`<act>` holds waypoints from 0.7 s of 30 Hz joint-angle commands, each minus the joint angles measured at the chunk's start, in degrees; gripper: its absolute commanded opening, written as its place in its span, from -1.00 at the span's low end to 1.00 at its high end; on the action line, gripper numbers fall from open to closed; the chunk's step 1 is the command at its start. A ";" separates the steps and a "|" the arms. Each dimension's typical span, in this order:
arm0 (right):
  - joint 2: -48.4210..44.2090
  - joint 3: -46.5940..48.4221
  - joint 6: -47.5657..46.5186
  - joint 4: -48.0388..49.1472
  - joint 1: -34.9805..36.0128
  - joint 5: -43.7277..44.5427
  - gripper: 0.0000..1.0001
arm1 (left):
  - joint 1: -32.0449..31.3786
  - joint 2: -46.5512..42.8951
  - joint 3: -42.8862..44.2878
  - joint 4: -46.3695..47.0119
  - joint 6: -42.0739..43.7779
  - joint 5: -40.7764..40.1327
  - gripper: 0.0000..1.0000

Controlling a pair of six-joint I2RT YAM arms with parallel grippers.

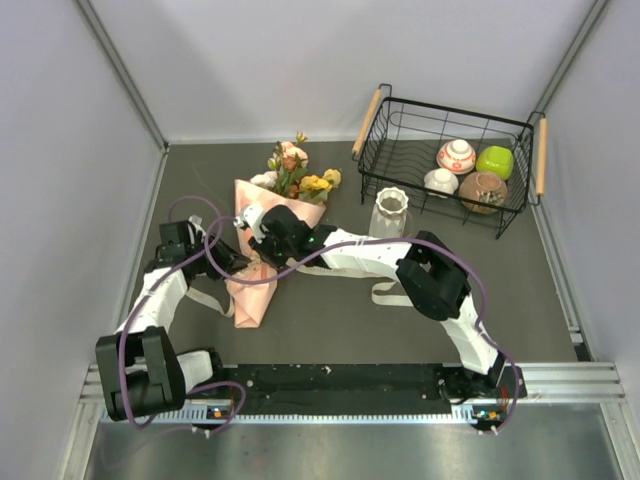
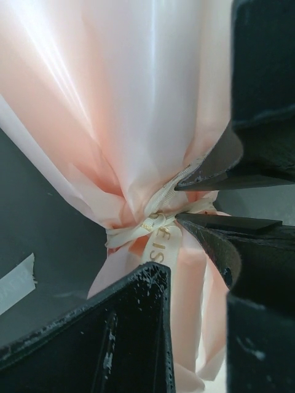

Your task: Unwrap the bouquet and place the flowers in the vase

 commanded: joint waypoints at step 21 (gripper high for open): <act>-0.06 -3.38 -4.66 8.31 1.62 -3.40 -0.47 | 0.07 0.36 0.56 4.31 -2.21 -2.55 -0.20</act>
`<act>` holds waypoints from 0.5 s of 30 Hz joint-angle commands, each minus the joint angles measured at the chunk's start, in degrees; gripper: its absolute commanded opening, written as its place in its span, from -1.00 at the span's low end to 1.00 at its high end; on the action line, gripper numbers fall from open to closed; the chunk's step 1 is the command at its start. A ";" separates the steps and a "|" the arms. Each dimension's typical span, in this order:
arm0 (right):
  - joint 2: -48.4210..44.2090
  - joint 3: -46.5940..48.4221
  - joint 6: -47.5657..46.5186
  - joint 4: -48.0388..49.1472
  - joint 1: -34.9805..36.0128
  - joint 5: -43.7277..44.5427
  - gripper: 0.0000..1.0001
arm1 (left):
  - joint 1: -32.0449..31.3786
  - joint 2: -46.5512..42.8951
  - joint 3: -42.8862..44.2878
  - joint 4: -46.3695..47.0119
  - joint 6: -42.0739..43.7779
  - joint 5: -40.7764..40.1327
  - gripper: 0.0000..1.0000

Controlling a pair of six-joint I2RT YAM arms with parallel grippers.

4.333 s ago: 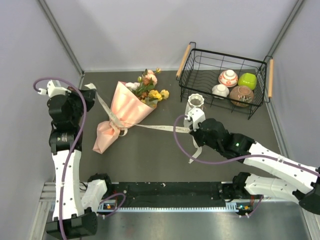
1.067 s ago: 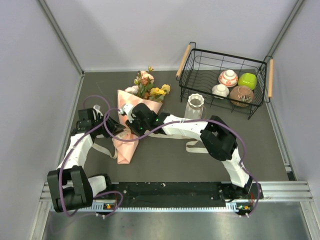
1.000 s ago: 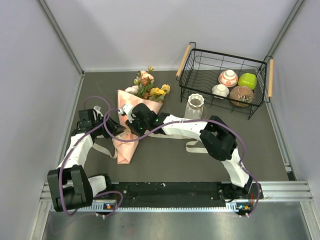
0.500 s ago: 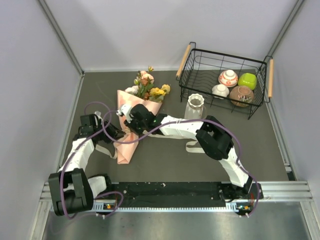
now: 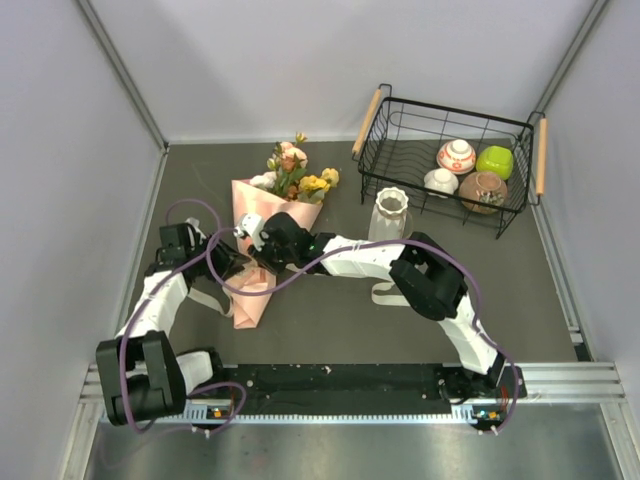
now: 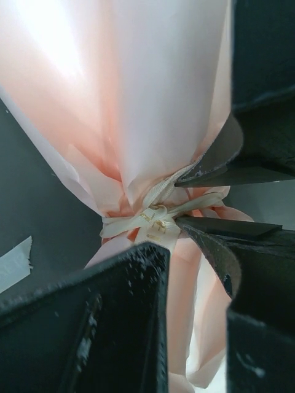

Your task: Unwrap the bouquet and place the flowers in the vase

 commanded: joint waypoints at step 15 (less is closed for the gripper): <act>-6.73 -2.22 0.90 1.08 1.27 -0.24 -1.00 | -1.86 6.42 3.38 7.41 -4.95 -1.30 -0.27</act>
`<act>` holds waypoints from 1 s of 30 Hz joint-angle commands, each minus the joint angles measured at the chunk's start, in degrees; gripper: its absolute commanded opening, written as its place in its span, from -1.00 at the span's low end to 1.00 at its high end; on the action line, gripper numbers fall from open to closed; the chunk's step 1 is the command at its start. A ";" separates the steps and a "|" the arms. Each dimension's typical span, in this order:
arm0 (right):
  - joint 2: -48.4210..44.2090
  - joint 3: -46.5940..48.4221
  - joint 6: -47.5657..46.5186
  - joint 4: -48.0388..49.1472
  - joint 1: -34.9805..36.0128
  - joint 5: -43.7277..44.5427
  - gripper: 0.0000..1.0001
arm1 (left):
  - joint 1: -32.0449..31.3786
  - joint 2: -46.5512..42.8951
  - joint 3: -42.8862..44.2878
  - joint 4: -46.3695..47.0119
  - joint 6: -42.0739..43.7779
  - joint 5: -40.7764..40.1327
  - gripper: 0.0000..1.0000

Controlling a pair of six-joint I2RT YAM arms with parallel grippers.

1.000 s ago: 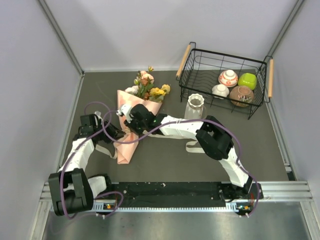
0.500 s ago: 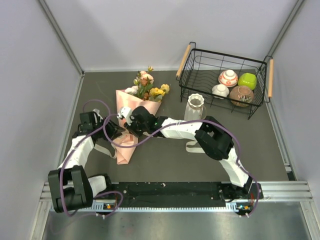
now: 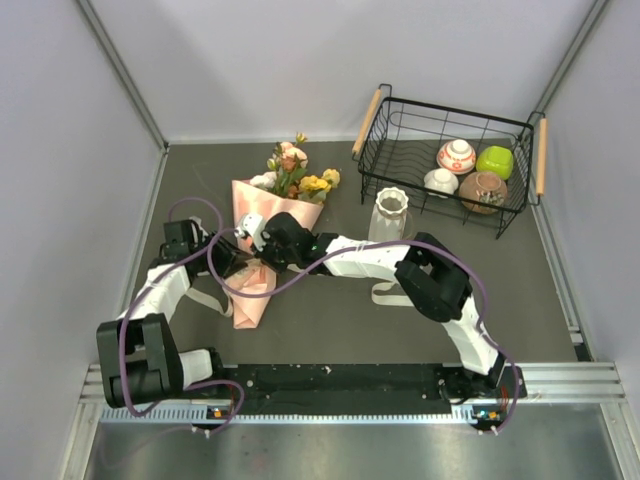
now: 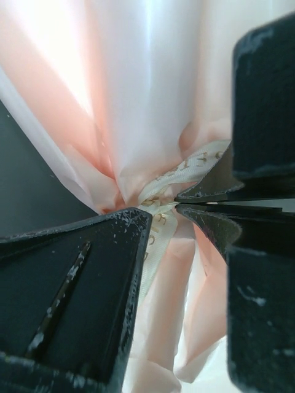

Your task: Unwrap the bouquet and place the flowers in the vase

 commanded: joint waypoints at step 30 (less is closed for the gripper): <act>-11.31 -9.42 2.81 5.06 0.92 0.42 -1.00 | -2.31 -0.28 3.10 5.93 -3.72 0.84 -0.49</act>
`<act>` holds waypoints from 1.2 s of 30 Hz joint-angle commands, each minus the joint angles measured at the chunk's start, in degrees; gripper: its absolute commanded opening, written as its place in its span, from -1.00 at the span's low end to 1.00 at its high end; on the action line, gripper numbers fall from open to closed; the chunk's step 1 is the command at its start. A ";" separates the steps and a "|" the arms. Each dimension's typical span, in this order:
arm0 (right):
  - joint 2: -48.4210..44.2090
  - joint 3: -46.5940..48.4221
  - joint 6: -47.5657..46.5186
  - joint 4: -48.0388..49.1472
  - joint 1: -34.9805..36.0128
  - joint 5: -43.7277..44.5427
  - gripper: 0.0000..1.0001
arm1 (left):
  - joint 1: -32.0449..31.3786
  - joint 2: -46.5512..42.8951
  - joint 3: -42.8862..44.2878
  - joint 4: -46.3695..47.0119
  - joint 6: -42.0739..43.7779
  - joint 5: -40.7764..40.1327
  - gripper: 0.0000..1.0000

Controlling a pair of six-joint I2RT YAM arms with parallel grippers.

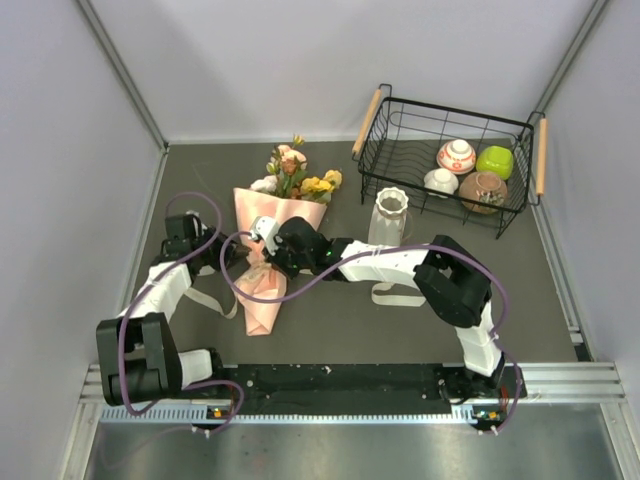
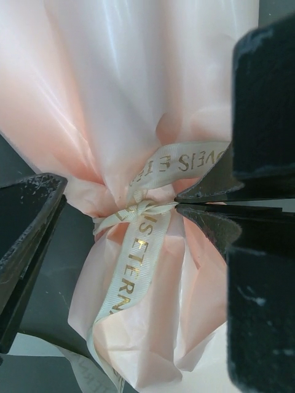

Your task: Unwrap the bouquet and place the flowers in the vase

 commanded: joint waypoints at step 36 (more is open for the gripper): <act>-2.26 1.05 -0.06 3.81 -4.97 -14.28 -1.00 | -18.14 -0.35 11.48 -20.44 27.86 -15.04 -0.18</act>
